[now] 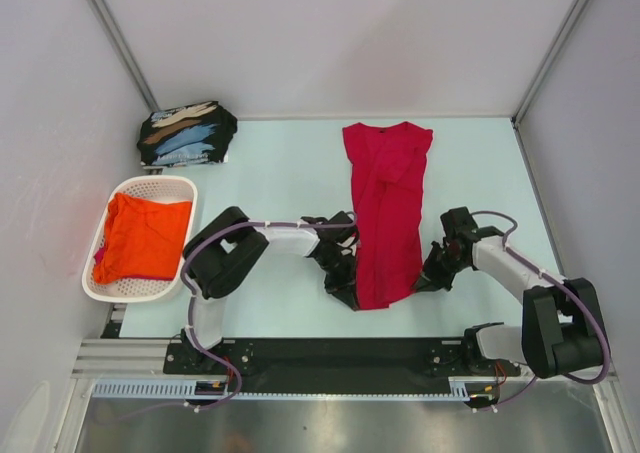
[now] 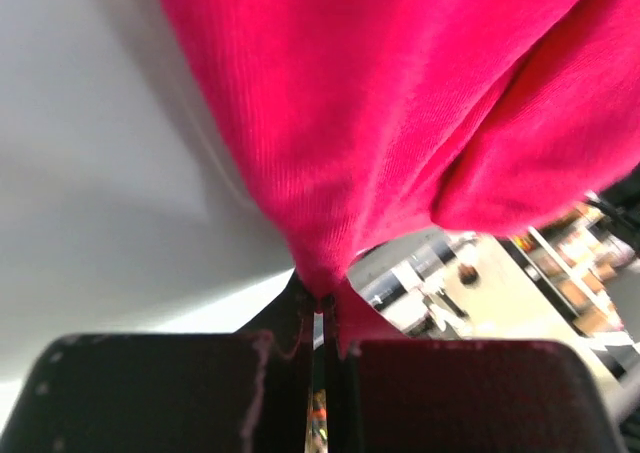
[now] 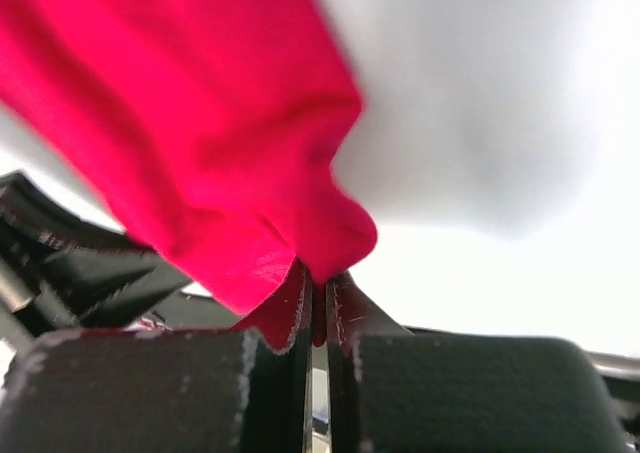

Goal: Fold and stack the t-shirts
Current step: Grab the bottom of the folded rectangular tshirt with both arms, then fold the folded rectangular tshirt in 1/3 of the way

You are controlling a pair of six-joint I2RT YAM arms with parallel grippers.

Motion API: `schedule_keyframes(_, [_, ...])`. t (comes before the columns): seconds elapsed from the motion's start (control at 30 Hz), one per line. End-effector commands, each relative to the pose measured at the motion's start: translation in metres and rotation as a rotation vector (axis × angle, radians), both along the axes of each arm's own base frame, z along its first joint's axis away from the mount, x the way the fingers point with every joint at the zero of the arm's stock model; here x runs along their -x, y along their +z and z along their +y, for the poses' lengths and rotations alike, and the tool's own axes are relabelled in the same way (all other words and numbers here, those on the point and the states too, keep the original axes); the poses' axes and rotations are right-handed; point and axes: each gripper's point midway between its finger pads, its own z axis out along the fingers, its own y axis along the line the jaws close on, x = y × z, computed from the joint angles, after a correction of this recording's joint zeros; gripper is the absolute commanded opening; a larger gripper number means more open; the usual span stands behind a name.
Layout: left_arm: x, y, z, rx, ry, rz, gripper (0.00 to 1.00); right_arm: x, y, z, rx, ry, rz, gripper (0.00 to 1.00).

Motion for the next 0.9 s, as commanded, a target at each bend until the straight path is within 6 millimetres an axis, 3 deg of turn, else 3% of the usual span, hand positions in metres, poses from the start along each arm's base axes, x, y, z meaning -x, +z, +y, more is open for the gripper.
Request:
schedule_keyframes(0.0, [-0.030,0.019,0.009,-0.054,-0.008,-0.171,0.00,-0.015,0.032,-0.002,0.021,0.050,-0.091,0.00])
schedule_keyframes(0.2, [-0.064,0.067,-0.001,-0.023,0.012,-0.292,0.00,-0.036,0.056,0.003,0.005,0.070,-0.171,0.00])
schedule_keyframes(0.43, [-0.111,0.109,-0.001,0.006,0.099,-0.407,0.00,-0.081,0.082,0.006,0.012,0.088,-0.297,0.00])
schedule_keyframes(0.6, [-0.149,0.119,0.006,0.005,0.152,-0.458,0.00,-0.118,0.081,0.005,0.022,0.098,-0.344,0.00])
schedule_keyframes(0.77, [-0.188,0.120,-0.001,0.011,0.155,-0.520,0.00,-0.164,0.091,0.002,0.045,0.122,-0.425,0.00])
schedule_keyframes(0.87, [-0.207,0.121,-0.006,0.029,0.165,-0.535,0.00,-0.186,0.085,-0.002,0.073,0.130,-0.438,0.00])
